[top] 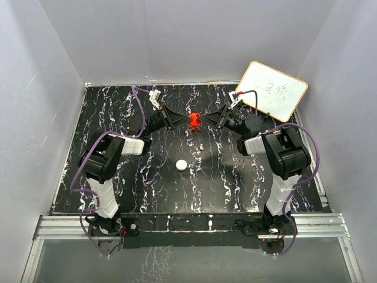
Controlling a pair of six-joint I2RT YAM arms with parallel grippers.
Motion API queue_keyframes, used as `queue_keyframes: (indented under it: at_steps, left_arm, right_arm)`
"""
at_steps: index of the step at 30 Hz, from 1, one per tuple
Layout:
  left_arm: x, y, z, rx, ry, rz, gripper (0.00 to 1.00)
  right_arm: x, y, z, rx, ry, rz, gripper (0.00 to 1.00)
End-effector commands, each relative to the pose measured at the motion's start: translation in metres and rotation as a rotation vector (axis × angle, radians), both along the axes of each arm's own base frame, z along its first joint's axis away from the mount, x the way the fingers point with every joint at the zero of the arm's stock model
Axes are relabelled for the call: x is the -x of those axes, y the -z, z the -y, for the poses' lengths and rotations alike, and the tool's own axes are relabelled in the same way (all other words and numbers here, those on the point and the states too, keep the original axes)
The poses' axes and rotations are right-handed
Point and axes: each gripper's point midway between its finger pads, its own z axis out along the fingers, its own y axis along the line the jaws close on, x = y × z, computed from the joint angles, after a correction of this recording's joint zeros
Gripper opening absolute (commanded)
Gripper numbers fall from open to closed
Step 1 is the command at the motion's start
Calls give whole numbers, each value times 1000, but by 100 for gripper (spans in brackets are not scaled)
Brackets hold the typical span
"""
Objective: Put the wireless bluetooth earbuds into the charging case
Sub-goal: Adjust the charging case.
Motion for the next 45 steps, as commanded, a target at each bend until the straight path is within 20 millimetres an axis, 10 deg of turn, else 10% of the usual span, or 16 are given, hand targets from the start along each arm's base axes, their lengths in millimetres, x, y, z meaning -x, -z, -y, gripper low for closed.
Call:
queue_keyframes:
  at_steps: [1,17,24,32,45]
  left_arm:
    - [23,-65,-7,114,4,276,0]
    - [24,-58,-6,105,12,256,1]
    - [24,-60,-8,106,9,261,35]
    - [17,-64,-30,84,-16,273,52]
    - [-2,21,-52,-345,-112,270,60]
  right_arm:
    - [6,-29,-1,-47,-18,146,28]
    - [10,-32,-1,-61,-28,152,13]
    - [12,-31,-2,-44,-35,160,12]
    - [7,-25,-1,50,-33,181,12]
    - [-16,-13,4,378,-28,314,9]
